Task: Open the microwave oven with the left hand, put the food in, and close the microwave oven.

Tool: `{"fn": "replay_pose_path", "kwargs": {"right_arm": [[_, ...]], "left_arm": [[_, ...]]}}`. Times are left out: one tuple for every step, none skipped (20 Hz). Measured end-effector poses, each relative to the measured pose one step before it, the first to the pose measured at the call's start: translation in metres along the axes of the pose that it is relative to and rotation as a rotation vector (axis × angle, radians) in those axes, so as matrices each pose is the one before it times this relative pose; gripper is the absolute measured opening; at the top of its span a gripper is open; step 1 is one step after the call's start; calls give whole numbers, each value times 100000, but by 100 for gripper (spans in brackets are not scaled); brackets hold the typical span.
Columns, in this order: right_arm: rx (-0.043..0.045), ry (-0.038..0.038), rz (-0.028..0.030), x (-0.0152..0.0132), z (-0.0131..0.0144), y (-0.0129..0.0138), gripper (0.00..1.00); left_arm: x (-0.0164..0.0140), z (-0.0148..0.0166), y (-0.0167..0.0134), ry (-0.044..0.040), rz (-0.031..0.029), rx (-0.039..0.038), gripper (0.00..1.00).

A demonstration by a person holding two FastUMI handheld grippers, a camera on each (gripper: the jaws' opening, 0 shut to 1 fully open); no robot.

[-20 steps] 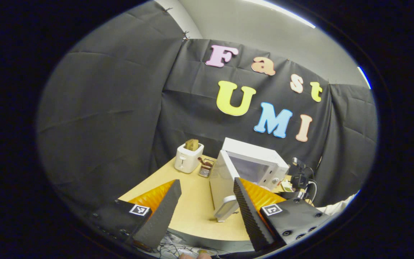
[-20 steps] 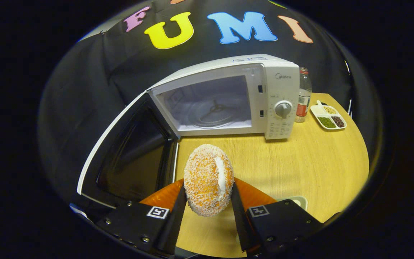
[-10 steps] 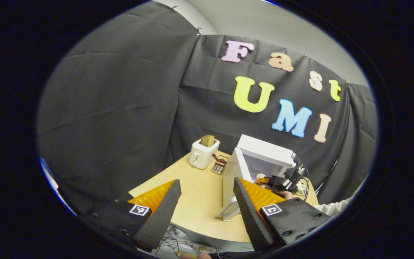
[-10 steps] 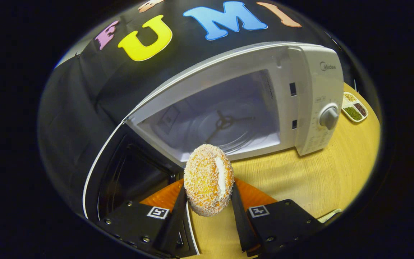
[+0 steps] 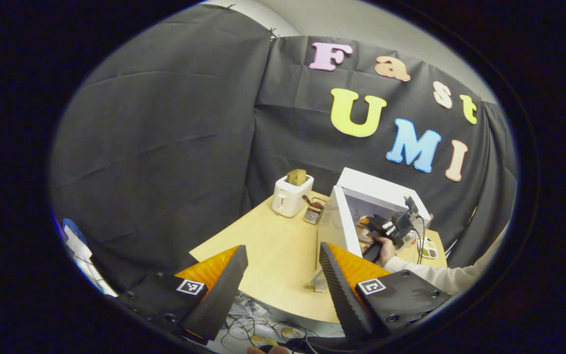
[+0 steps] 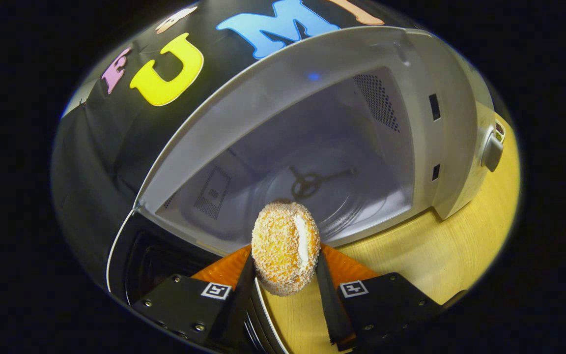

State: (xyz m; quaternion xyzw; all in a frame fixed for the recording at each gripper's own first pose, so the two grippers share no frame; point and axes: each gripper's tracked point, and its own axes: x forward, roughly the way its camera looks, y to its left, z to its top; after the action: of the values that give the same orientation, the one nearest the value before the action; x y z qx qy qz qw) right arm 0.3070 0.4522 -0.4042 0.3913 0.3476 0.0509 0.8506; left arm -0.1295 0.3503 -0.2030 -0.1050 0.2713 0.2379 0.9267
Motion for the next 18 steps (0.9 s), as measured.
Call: {"fn": "replay_pose_path", "kwargs": {"right_arm": [[778,-2682,-1515,655,408,-93,66],[913,-2366,-1359,569,442,-57,66],[792,-3221,-1501,584,480,-54,69],[668,-3958,-1683,794,635,-162,69],[96,-3810,-2692,810,522,-359,69],[439,-2636,-2517,536,398,-269,69],[843,-3132,-2064,865,190,-255,73],[1198,-1123,-468,501,-136,-27,73],[1039,-44,-269,361,-593,94,73],[123,3534,2674,-269,-1167,421,73],[1750,510,4774,1233,-234,972,70],[1995,1710,3397,-67,-310,709,77],[1311,984,1237,-27,64,359,87],[886,163,-874,136,90,-96,89],[-739,-359,-656,-530,27,46,91],[-3112,-2094,-1666,-353,362,-244,92],[-4761,-2763,-1657,-251,685,-142,97],[-4417,-2874,-1004,-339,820,-136,97]], "left_arm": [[112,-156,77,815,544,444,97],[77,-14,4,659,348,211,97],[104,-144,-4,651,303,69,97],[114,-46,-22,730,129,48,96],[30,-198,-54,855,203,138,94],[149,-237,-3,757,171,146,97],[42,-241,-16,430,233,99,99],[9,78,12,166,131,-158,100],[88,-44,72,204,94,-382,100],[43,36,69,-38,225,-423,100],[-75,37,105,-211,232,-256,98],[-145,189,39,-488,181,88,97],[-153,170,95,-678,233,353,94],[-34,270,84,-782,12,316,97],[51,-5,21,-362,67,-69,97],[65,25,-41,-344,-255,-883,94],[3,28,-85,-294,-505,-1258,94],[-16,109,-120,-325,-588,-1046,95]]}}
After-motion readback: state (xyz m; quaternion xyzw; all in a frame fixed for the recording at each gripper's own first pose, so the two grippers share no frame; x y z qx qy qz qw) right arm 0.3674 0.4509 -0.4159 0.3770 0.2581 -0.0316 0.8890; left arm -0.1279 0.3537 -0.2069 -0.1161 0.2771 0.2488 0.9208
